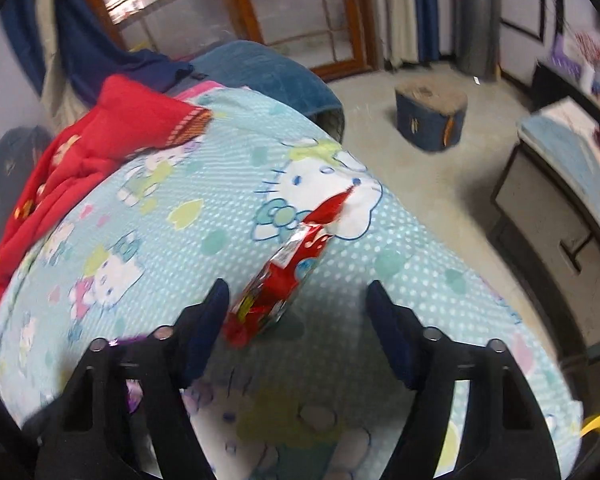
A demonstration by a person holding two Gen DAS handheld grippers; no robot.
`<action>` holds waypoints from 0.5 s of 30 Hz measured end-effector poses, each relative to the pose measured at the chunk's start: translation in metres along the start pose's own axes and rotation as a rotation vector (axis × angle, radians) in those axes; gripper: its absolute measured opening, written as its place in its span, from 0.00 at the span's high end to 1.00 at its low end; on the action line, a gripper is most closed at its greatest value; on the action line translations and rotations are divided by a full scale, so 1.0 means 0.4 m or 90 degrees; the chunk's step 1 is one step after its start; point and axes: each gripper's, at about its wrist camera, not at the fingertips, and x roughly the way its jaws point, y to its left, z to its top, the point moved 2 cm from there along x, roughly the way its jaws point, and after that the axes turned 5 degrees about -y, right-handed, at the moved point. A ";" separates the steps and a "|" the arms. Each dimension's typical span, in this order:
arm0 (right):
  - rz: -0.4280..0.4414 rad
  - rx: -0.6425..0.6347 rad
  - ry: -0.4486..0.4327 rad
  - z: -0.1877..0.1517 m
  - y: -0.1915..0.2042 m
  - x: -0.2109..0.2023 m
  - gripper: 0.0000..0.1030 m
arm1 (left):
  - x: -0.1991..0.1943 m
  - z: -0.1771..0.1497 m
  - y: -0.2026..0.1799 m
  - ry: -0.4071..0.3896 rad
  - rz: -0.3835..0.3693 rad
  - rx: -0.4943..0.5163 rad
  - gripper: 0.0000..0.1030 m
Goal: Collect trash
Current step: 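Grasp the purple wrappers with the left tool while the right tool grasps the red candy wrapper, then carry the purple wrappers and red candy wrapper over the bin with both tools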
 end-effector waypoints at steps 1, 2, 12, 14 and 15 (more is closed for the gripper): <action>0.004 0.019 -0.003 0.005 -0.010 0.008 0.41 | -0.002 -0.001 0.007 -0.001 -0.004 -0.011 0.80; 0.004 0.029 -0.007 0.009 -0.014 0.011 0.45 | -0.005 -0.002 0.011 -0.001 -0.008 -0.018 0.81; 0.010 -0.027 -0.039 -0.050 -0.018 -0.029 0.84 | -0.025 -0.011 0.032 -0.010 -0.049 -0.058 0.86; 0.019 -0.033 -0.045 -0.082 -0.019 -0.055 0.85 | -0.038 -0.017 0.030 -0.014 -0.051 -0.058 0.86; 0.022 -0.038 -0.047 -0.097 -0.019 -0.069 0.85 | -0.041 -0.018 0.029 -0.016 -0.051 -0.057 0.86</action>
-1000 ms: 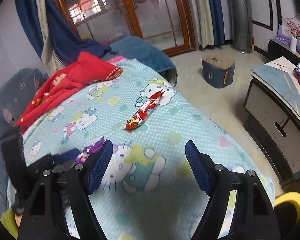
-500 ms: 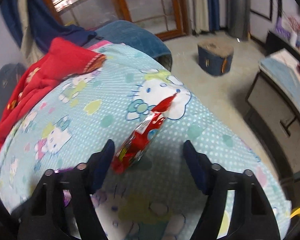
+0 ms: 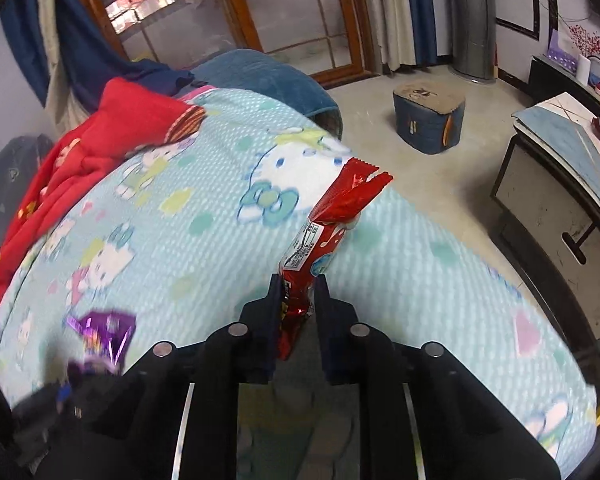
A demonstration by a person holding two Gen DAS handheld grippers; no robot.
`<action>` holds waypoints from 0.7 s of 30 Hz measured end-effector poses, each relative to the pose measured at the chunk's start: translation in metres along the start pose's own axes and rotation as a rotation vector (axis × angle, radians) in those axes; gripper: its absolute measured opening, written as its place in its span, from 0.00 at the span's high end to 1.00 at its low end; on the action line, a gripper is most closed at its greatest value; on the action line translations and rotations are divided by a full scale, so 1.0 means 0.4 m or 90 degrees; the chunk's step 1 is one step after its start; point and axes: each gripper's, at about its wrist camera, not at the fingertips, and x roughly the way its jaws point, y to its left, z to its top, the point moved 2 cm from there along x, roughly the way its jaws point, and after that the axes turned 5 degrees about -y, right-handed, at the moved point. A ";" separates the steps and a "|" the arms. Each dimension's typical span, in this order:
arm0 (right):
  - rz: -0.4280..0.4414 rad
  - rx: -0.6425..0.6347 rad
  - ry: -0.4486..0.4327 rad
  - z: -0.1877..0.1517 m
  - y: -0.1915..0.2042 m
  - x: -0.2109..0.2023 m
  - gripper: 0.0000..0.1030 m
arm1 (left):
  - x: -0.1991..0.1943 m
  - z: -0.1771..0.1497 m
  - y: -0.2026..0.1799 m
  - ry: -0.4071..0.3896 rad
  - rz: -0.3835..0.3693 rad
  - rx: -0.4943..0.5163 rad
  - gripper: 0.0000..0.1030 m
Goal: Collect trash
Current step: 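Carry the purple wrappers and red candy wrapper over the bin with both tools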
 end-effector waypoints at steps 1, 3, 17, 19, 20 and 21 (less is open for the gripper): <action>0.003 -0.003 -0.001 -0.012 0.001 -0.012 0.86 | -0.004 -0.003 -0.003 -0.001 -0.001 0.001 0.86; 0.016 -0.013 -0.003 -0.045 0.005 -0.047 0.86 | -0.015 -0.015 -0.013 0.000 -0.007 0.002 0.86; 0.054 -0.002 -0.017 -0.237 -0.065 -0.290 0.86 | -0.084 -0.101 -0.155 -0.007 -0.052 0.092 0.86; 0.048 0.004 -0.026 -0.250 -0.087 -0.322 0.86 | -0.097 -0.114 -0.180 -0.009 -0.060 0.105 0.86; 0.044 0.006 -0.030 -0.257 -0.099 -0.340 0.86 | -0.102 -0.119 -0.191 -0.010 -0.063 0.112 0.86; 0.040 0.008 -0.033 -0.262 -0.107 -0.352 0.86 | -0.107 -0.126 -0.208 -0.010 -0.067 0.122 0.86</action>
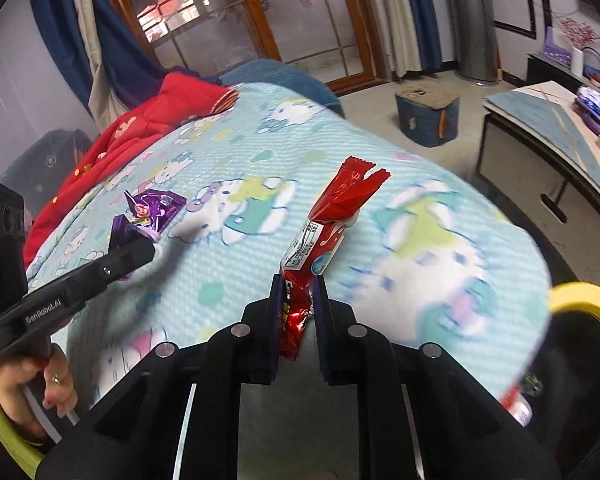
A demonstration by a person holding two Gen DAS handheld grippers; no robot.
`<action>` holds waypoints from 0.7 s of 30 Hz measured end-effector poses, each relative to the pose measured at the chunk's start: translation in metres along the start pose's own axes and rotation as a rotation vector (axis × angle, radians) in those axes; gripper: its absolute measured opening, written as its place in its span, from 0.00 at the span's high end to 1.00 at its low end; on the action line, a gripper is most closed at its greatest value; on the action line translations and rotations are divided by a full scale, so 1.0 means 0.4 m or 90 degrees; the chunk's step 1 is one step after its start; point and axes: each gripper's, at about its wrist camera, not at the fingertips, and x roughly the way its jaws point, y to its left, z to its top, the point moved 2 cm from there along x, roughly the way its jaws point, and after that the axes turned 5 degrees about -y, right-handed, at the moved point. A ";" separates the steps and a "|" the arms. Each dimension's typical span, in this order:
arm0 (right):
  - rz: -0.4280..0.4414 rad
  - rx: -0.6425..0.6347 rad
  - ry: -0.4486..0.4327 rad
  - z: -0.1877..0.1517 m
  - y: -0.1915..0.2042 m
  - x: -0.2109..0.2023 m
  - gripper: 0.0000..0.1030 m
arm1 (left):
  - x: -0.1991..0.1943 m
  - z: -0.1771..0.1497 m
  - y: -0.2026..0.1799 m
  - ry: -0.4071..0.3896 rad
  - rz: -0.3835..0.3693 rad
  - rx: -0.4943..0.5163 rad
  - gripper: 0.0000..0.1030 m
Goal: Collect trash
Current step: 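Carry the purple wrappers and red candy wrapper over the bin with both tools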
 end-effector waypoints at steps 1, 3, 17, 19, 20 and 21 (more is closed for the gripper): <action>-0.007 0.000 -0.006 -0.006 -0.010 -0.018 0.86 | 0.000 -0.001 -0.007 0.000 -0.002 0.005 0.86; -0.017 0.000 -0.015 -0.015 -0.030 -0.049 0.86 | -0.004 -0.005 -0.035 0.000 -0.011 0.018 0.86; -0.063 0.029 -0.062 -0.065 -0.126 -0.197 0.86 | -0.028 -0.038 -0.190 -0.003 -0.060 0.091 0.86; -0.072 0.028 -0.068 -0.070 -0.136 -0.214 0.86 | -0.028 -0.043 -0.208 -0.002 -0.067 0.098 0.86; -0.079 0.025 -0.073 -0.072 -0.142 -0.225 0.86 | -0.028 -0.046 -0.220 -0.002 -0.071 0.104 0.86; -0.085 0.023 -0.075 -0.075 -0.147 -0.233 0.86 | -0.027 -0.047 -0.225 -0.001 -0.074 0.108 0.86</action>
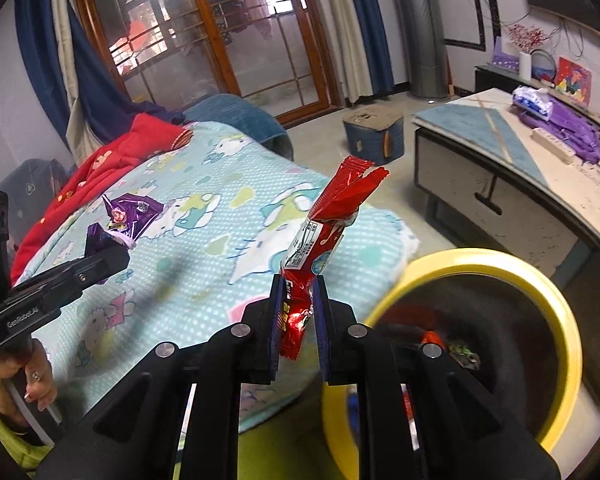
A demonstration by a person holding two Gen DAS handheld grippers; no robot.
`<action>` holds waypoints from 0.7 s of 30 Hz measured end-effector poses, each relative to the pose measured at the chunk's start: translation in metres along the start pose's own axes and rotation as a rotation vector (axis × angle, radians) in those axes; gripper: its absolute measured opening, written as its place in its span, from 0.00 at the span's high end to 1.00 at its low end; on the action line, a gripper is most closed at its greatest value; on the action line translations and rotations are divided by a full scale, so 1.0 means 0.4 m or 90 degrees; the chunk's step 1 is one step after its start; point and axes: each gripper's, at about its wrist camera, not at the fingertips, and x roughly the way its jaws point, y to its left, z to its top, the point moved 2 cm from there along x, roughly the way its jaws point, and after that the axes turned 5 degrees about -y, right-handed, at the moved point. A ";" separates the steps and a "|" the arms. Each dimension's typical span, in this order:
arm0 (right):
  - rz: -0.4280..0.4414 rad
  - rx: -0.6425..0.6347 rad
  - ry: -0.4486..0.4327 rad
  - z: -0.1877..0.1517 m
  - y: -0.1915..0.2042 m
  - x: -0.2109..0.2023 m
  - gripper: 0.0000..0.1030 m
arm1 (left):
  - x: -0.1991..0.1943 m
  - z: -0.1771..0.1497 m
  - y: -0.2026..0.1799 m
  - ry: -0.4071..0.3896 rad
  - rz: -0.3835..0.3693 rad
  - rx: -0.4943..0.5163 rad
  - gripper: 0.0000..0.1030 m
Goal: Collect trash
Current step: 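Carry the purple wrappers and red candy wrapper over the bin with both tools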
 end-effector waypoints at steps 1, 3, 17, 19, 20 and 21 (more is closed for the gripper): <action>-0.006 -0.001 -0.005 0.000 -0.008 -0.010 0.86 | 0.001 -0.001 -0.009 0.000 -0.003 0.004 0.86; -0.012 0.004 -0.011 0.001 -0.023 -0.025 0.86 | 0.004 -0.002 -0.028 0.000 -0.010 0.014 0.86; -0.071 0.019 -0.043 -0.032 -0.122 -0.123 0.86 | 0.019 -0.021 -0.156 0.002 -0.048 0.081 0.86; -0.074 0.026 -0.042 -0.040 -0.136 -0.130 0.86 | 0.025 -0.026 -0.175 0.005 -0.053 0.093 0.86; -0.078 0.029 -0.042 -0.043 -0.141 -0.133 0.86 | 0.026 -0.028 -0.182 0.006 -0.055 0.096 0.86; -0.081 0.033 -0.042 -0.049 -0.150 -0.138 0.86 | 0.031 -0.031 -0.193 0.009 -0.059 0.102 0.86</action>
